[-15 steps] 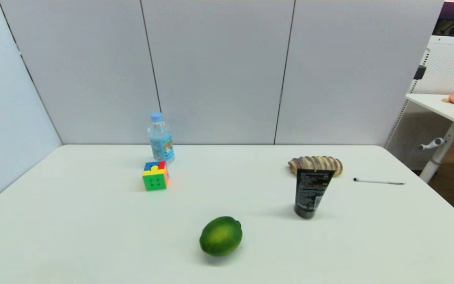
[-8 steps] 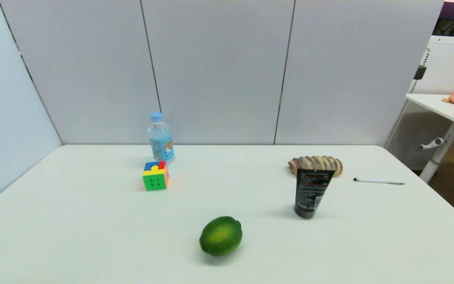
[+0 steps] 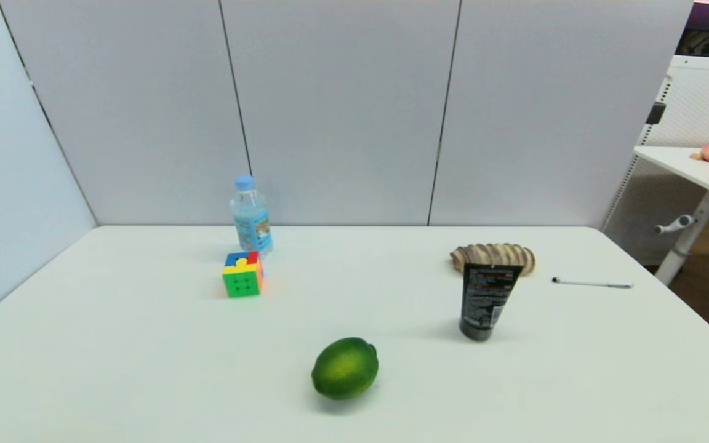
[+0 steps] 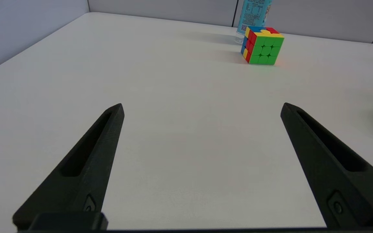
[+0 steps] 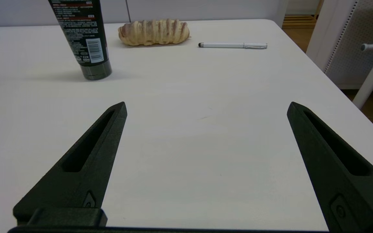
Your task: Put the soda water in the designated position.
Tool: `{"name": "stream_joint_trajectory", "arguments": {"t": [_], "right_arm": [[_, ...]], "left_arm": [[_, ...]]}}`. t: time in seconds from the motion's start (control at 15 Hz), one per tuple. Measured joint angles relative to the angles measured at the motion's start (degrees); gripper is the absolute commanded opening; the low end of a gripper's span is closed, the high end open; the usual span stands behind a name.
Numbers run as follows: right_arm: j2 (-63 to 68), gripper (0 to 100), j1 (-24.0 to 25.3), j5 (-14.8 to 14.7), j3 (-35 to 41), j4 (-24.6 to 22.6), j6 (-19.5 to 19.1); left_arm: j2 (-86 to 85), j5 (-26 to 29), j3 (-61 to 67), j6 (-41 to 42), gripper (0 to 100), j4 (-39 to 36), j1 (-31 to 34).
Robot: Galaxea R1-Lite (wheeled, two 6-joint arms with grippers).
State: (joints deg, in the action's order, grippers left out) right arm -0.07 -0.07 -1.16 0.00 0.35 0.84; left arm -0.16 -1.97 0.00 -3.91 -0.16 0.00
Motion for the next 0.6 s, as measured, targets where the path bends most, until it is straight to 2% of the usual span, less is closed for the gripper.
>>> {"name": "stream_joint_trajectory", "arguments": {"t": [0.6], "right_arm": [[0.0,100,0.0,0.0,0.0,-0.1,0.2]], "left_arm": [[0.0,-0.1,0.0,0.0,100,0.0,0.0]]}}
